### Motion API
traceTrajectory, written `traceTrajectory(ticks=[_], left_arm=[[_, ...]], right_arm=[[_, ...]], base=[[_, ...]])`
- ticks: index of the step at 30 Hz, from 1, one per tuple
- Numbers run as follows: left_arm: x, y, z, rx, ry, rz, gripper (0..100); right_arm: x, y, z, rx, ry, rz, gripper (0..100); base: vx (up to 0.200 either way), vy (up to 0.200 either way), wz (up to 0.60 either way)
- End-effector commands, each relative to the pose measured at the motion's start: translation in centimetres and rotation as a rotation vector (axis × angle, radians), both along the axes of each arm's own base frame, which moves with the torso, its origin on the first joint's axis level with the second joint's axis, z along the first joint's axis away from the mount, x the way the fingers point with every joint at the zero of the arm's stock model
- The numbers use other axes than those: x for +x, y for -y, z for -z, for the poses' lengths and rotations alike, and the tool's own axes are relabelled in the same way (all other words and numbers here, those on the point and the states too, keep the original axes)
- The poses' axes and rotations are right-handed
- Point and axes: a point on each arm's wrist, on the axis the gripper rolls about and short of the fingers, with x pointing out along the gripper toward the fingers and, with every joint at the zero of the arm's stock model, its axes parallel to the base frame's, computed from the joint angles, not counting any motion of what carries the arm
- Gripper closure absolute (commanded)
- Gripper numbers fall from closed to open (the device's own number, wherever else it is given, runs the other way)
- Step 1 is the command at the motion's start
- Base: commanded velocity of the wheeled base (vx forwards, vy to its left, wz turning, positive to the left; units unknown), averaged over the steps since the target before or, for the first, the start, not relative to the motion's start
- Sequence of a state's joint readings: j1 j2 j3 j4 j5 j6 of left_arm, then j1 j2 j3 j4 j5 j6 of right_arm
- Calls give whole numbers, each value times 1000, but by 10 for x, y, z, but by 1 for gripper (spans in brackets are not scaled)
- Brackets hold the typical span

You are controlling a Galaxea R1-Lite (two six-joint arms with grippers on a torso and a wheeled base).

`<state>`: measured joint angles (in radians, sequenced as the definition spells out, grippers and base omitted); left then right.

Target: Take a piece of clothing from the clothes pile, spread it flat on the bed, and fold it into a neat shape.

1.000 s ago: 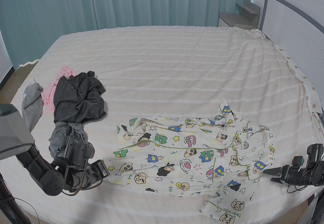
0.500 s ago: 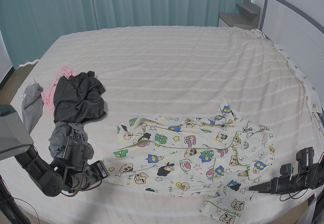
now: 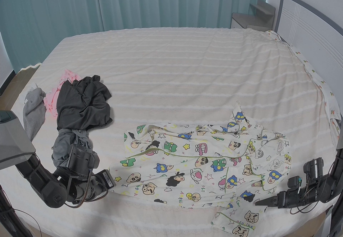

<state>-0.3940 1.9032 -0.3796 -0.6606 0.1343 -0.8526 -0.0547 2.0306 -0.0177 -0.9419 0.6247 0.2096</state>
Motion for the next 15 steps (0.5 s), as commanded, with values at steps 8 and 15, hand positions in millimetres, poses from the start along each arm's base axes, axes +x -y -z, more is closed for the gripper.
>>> traceTrajectory(ticks=[8,15], left_arm=[[2,1,0,-2,5,-2,100],[2,0,-2,-7,23,-4,100]], right_arm=[[7,-15,13,20,-38,14,100],[9,-17,16,-10,-34,25,100]], base=[[0,0,0],[0,0,0]])
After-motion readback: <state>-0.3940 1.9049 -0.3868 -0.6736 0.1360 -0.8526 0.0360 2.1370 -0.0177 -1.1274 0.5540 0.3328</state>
